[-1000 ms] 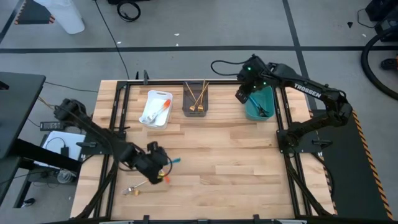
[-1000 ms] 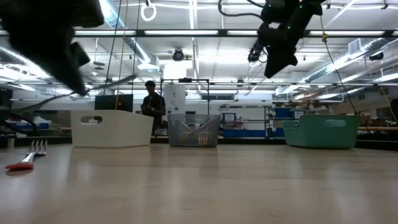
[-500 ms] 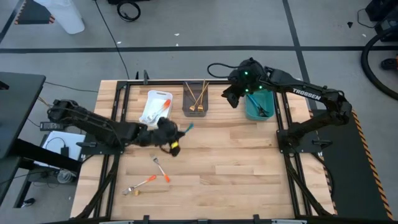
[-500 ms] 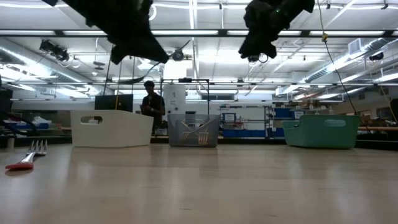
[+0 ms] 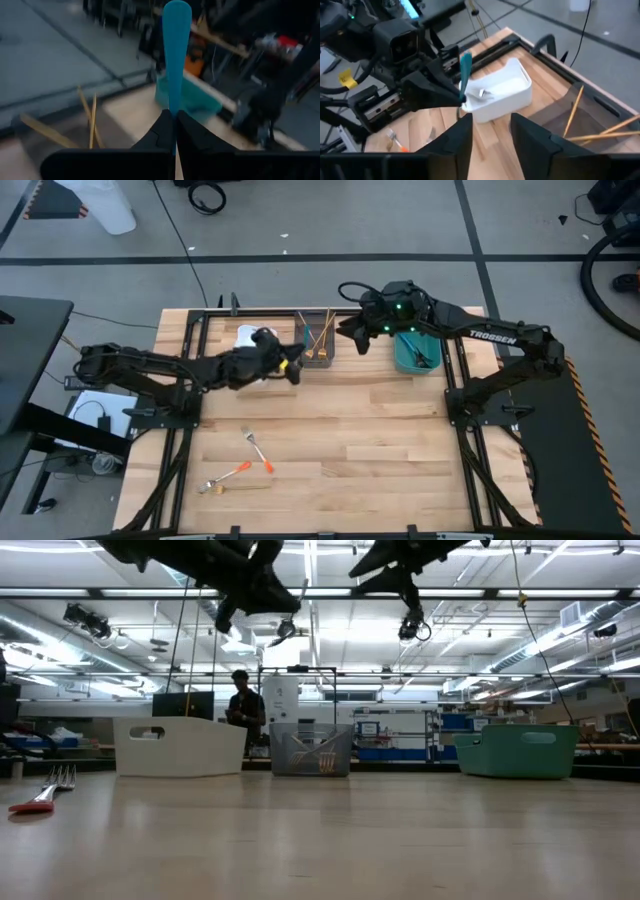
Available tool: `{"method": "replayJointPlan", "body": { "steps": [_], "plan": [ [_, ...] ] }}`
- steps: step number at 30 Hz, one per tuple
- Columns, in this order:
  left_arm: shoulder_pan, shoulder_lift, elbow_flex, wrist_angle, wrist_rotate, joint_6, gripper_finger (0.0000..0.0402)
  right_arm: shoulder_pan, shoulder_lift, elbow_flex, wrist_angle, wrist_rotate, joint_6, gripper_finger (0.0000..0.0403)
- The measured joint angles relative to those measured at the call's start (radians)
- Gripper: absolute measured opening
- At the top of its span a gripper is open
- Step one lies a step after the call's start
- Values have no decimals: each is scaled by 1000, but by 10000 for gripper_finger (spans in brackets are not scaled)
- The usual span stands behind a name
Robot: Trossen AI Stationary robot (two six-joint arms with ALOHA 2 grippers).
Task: Sort silverware by color (type)
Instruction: Put the blue fork into the green bin
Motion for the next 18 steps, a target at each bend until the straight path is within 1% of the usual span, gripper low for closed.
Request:
{"method": "replayJointPlan", "body": {
  "steps": [3,6,8,10,14,15,18],
  "plan": [
    [26,15,2,94,1,31,15,31,0,0,25,45,1,165],
    [47,41,33,111,4,34,15,61,1,0,49,94,1,178],
    [58,65,70,115,10,33,15,78,6,0,66,121,0,181],
    [70,86,106,116,27,33,15,93,12,0,73,124,-1,181],
    [76,146,196,127,38,41,15,134,31,0,89,157,-35,174],
    [77,162,218,130,39,57,15,145,33,0,84,186,-48,171],
    [79,194,268,126,29,83,16,178,35,0,86,321,-74,165]
  ]
}}
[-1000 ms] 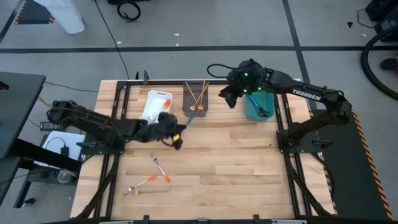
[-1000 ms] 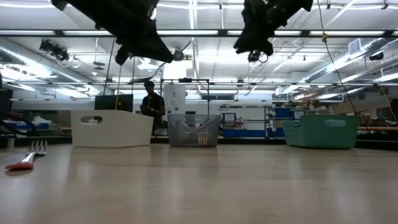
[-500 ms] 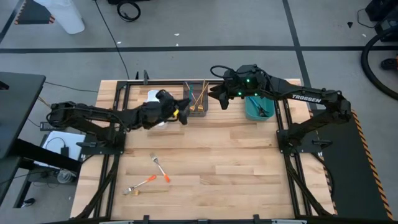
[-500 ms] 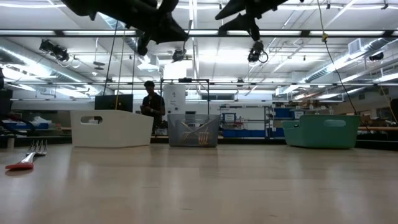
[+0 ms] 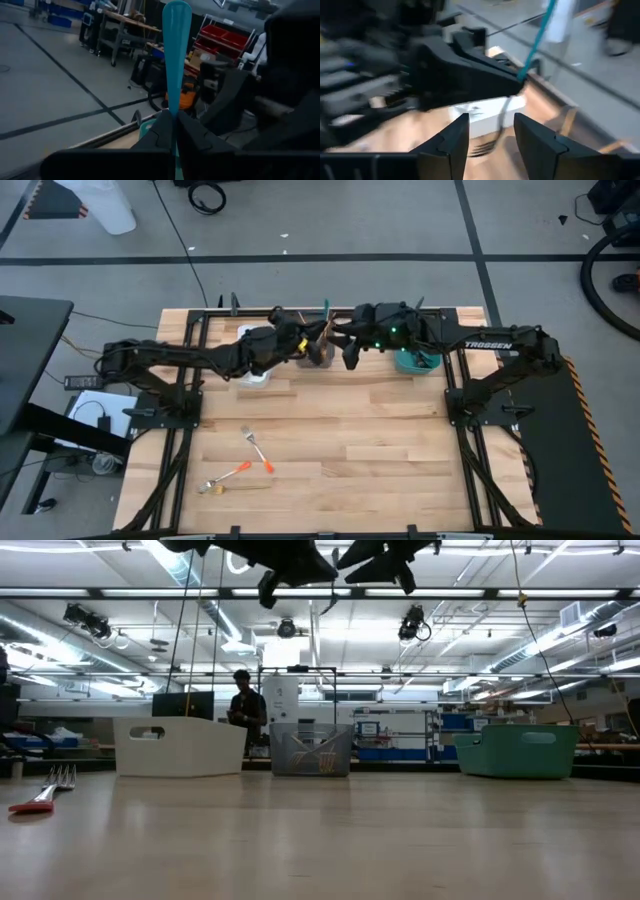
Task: Sort silverware by color (type)
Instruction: Put the blue fork into the green bin
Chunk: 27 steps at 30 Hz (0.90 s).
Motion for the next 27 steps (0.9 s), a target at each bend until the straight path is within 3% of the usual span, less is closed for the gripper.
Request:
{"method": "replayJointPlan", "body": {
  "steps": [5,14,27],
  "plan": [
    [1,31,58,7,-2,3,16,33,3,0,0,148,-45,159],
    [2,30,74,37,11,2,16,39,9,0,39,166,-55,141],
    [0,30,74,59,56,-49,16,36,9,0,69,134,-65,69]
  ]
}}
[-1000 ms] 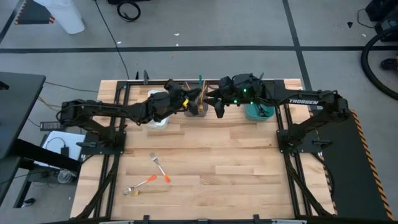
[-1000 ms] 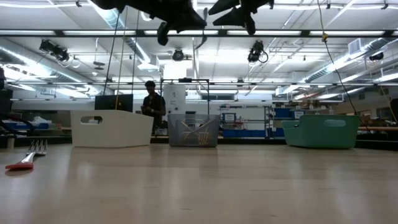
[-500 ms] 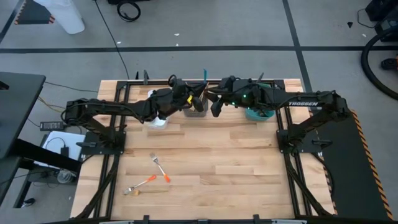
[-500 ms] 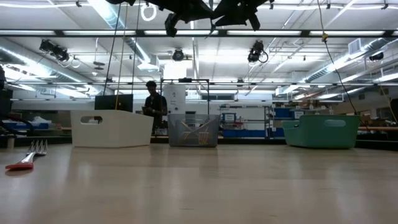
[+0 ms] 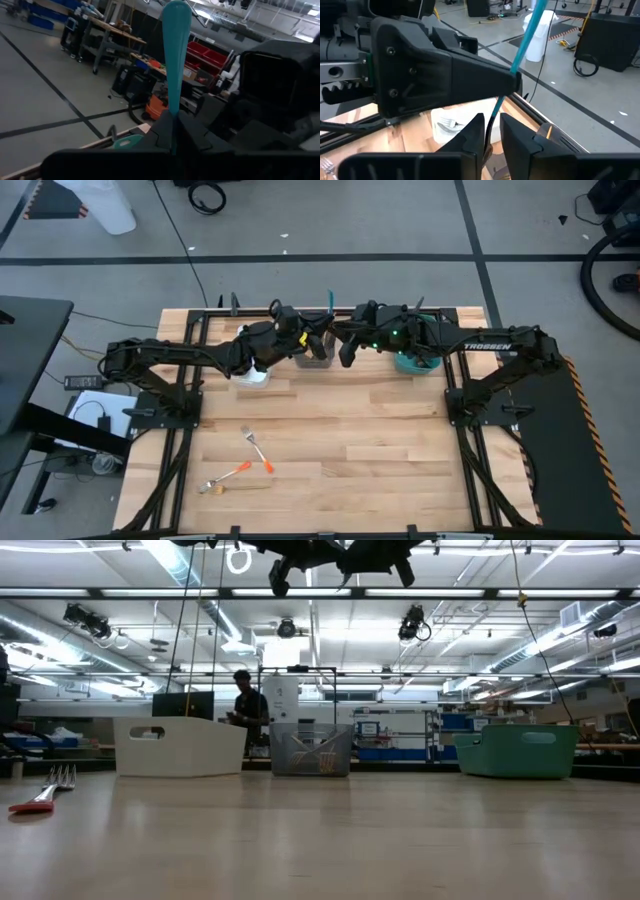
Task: Sort silverware by color (type)
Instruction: Put the blue fork into the green bin
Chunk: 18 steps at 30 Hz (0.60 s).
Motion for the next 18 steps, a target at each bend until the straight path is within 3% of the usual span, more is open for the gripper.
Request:
{"method": "replayJointPlan", "body": {
  "steps": [8,12,18],
  "plan": [
    [1,0,0,-3,12,3,16,-5,0,0,-6,-24,3,13],
    [1,0,0,-7,13,7,21,-6,0,0,-17,-16,10,11],
    [1,-2,-2,-40,17,56,69,-7,0,0,-68,-17,16,11]
  ]
}}
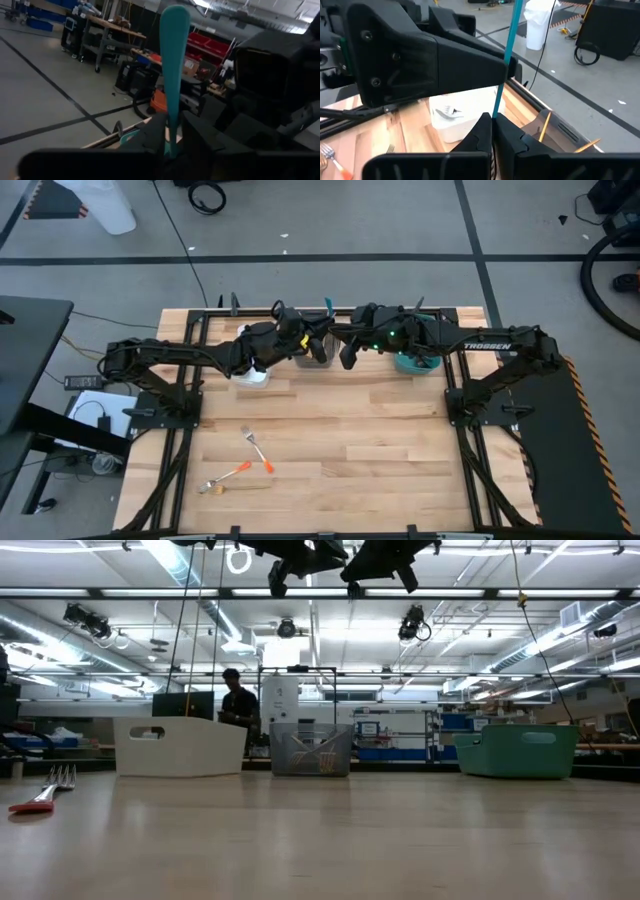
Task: Sort silverware by color (type)
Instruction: Put the blue fork into the green bin
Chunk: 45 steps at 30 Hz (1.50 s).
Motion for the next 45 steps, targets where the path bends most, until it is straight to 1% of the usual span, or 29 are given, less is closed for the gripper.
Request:
{"method": "replayJointPlan", "body": {
  "steps": [5,7,11,15,20,26,29,35,39,45],
  "plan": [
    [0,-12,0,-63,0,1,117,0,-10,0,-55,5,26,10],
    [0,-31,0,-132,-2,1,128,0,-22,0,-88,31,28,10],
    [0,-50,0,-274,-10,-2,134,-17,-49,0,-165,72,46,9],
    [-1,-50,0,-356,-10,-2,134,-55,-60,0,-287,92,78,10],
    [-2,-50,0,-429,-11,-2,135,-104,-50,0,-443,110,74,13],
    [-1,-50,0,-444,-5,-4,135,-182,-51,-42,-531,108,37,14],
    [-1,-50,0,-443,-3,-4,135,-228,-52,-87,-542,98,19,14],
    [-1,-73,1,-434,2,-24,135,-316,-52,-188,-540,26,-9,15],
    [-1,-99,1,-444,26,-23,135,-370,-62,-255,-538,9,-9,15],
    [-1,-131,1,-446,26,-5,135,-447,-66,-357,-542,-4,-3,16]
  ]
}}
